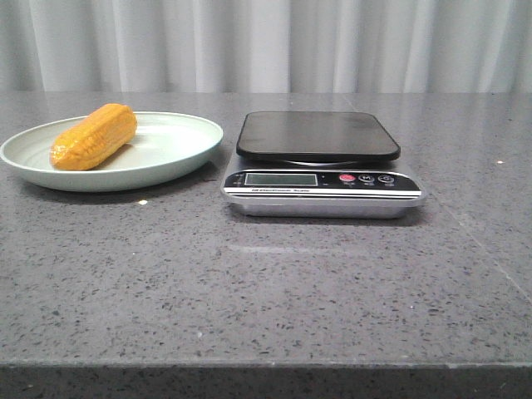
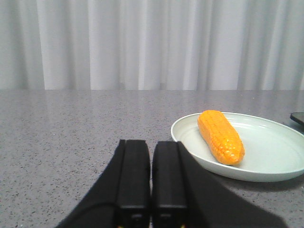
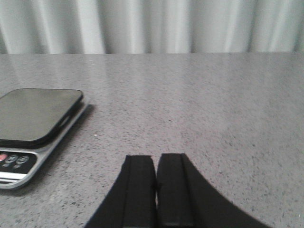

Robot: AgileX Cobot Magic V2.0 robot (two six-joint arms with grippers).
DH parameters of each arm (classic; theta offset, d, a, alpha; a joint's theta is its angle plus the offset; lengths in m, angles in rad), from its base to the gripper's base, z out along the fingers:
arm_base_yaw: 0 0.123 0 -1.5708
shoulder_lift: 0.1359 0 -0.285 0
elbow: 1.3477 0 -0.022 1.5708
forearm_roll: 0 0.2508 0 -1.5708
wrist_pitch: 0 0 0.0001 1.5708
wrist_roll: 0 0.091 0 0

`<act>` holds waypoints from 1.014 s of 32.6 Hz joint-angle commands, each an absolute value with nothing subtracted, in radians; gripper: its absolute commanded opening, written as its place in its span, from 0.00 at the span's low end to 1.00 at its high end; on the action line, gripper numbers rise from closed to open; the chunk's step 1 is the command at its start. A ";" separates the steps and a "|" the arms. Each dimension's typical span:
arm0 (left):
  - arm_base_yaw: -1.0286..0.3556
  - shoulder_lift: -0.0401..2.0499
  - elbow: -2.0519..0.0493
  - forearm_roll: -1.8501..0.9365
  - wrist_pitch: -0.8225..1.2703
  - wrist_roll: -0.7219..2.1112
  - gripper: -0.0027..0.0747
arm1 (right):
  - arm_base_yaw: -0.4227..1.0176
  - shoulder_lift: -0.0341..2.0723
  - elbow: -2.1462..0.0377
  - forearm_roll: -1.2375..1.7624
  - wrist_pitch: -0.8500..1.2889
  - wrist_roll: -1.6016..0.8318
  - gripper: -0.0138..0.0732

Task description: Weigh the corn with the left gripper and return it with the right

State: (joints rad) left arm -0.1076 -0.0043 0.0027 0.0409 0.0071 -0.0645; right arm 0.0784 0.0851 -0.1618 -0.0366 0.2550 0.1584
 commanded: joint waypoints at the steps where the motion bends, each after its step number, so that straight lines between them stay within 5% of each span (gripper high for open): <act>1: -0.116 -0.026 0.011 0.033 -0.074 -0.065 0.20 | 0.042 0.093 -0.127 -0.018 0.057 0.156 0.36; 8: -0.116 -0.026 0.011 0.033 -0.074 -0.065 0.20 | 0.041 -0.033 0.020 -0.018 -0.164 0.156 0.36; 33: -0.116 -0.024 0.011 0.033 -0.074 -0.065 0.20 | 0.043 -0.028 0.019 -0.018 -0.155 0.157 0.36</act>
